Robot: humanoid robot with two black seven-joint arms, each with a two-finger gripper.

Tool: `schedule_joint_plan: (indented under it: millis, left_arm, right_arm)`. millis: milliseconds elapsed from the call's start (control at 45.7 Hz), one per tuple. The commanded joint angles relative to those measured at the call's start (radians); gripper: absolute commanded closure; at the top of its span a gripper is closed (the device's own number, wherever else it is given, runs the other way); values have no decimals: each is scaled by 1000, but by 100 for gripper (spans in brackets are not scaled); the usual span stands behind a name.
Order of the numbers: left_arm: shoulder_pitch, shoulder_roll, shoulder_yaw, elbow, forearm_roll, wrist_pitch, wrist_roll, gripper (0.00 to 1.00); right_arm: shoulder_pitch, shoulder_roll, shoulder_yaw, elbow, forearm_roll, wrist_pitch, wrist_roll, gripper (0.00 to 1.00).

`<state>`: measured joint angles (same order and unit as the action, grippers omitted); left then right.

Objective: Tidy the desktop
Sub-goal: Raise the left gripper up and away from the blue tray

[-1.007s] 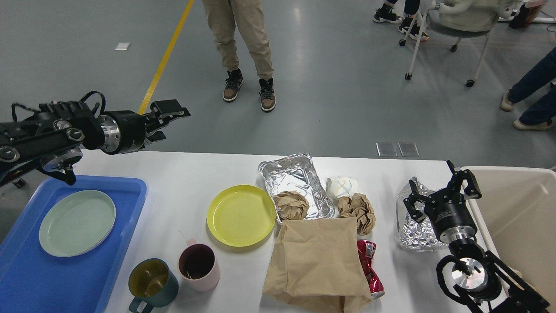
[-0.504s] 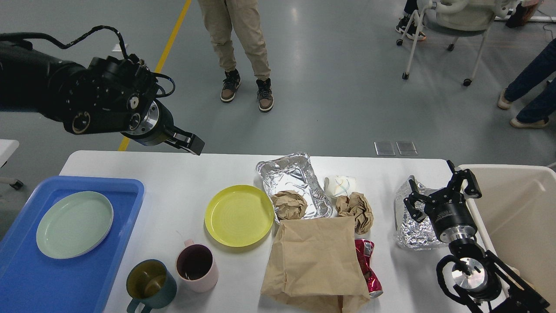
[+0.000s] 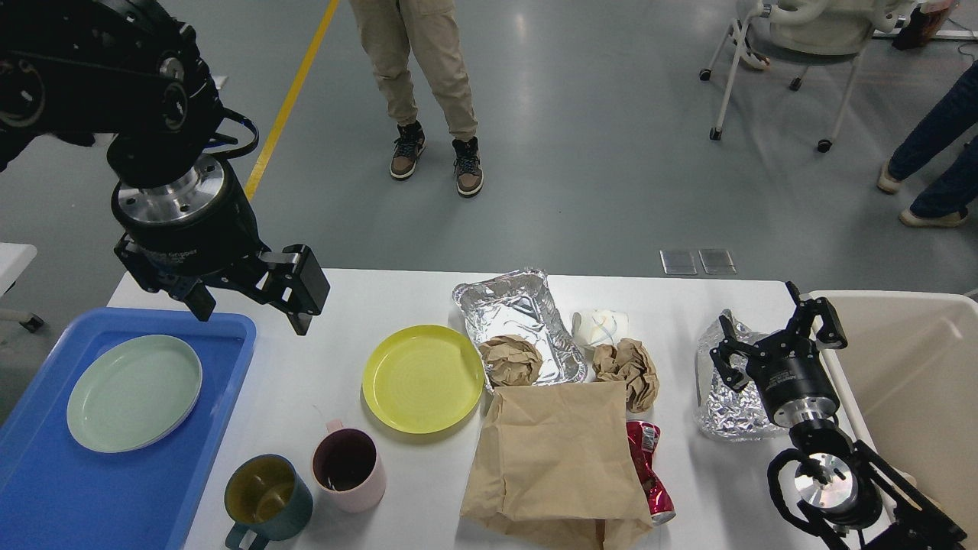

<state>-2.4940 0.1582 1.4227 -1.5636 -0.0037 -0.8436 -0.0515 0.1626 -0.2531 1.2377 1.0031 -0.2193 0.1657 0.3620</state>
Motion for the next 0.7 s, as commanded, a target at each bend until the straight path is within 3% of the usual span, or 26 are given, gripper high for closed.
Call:
schedule_joint_plan:
  millis: [0, 131, 569, 679]
  left_arm:
    - [-88, -6, 25, -117, -110, 6, -37, 4]
    - [-157, -91, 58, -199, -236, 57, -42, 4]
    - [-126, -98, 62, -167, -239, 64, -37, 4]
    - [-69, -105, 50, -142, -234, 89, -30, 4]
  right_arm:
    - [0, 0, -1, -1, 0, 0, 0, 0]
    - [0, 0, 0, -1, 0, 0, 0, 0]
    - [0, 0, 0, 0, 0, 0, 0, 0]
    - [0, 0, -1, 0, 0, 0, 0, 0]
